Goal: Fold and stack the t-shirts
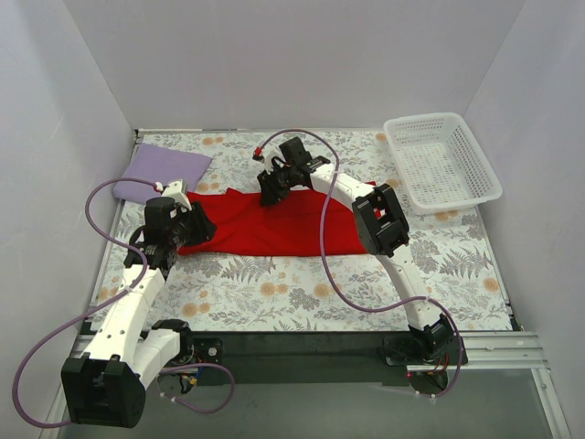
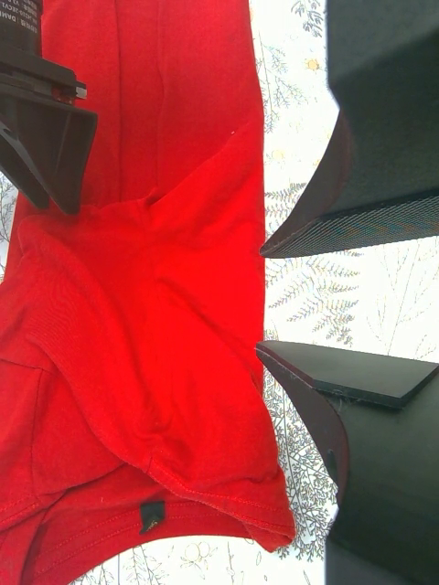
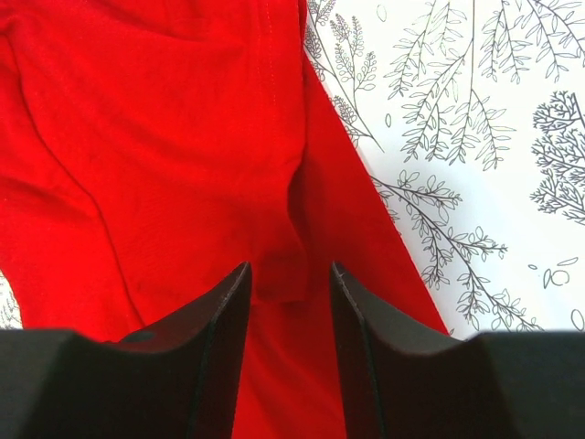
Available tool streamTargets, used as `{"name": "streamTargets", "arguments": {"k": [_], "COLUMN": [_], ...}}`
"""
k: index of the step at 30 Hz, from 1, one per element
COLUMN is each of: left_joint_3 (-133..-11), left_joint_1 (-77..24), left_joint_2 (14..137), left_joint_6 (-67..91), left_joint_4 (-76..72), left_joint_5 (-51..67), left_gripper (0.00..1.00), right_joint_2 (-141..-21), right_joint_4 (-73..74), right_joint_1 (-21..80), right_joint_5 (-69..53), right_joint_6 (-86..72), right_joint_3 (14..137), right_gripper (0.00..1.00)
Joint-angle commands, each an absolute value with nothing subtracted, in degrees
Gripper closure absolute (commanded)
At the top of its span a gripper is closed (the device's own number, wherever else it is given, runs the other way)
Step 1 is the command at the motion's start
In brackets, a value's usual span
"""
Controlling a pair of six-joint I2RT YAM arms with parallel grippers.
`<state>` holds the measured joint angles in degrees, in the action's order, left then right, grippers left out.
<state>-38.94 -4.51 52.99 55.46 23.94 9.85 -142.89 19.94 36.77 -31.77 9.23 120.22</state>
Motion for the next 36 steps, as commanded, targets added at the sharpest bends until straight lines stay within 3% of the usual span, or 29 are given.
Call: {"name": "streamTargets", "arguments": {"k": [1, 15, 25, 36], "left_joint_3": [-38.67, -38.76, -38.94, -38.94], "left_joint_1": [-4.31, -4.31, -4.31, -4.31], "left_joint_2": [52.03, 52.12, 52.21, 51.68], "left_joint_6": [55.55, 55.37, 55.37, 55.37], "left_joint_4": [23.38, 23.38, 23.55, 23.64], "left_joint_5": [9.76, 9.84, 9.76, 9.76], "left_gripper": [0.60, 0.60, 0.60, 0.60], "right_joint_2": [-143.52, -144.67, -141.69, -137.64], "right_joint_4": [19.51, 19.60, 19.60, 19.42], "right_joint_1": [36.91, 36.83, 36.83, 39.72], "right_joint_5": [-33.49, -34.28, -36.30, -38.32], "right_joint_6": [9.23, 8.88, 8.70, 7.82], "right_joint_3": [120.50, 120.76, 121.81, 120.41], "right_gripper": [0.54, 0.59, 0.98, 0.99]}}
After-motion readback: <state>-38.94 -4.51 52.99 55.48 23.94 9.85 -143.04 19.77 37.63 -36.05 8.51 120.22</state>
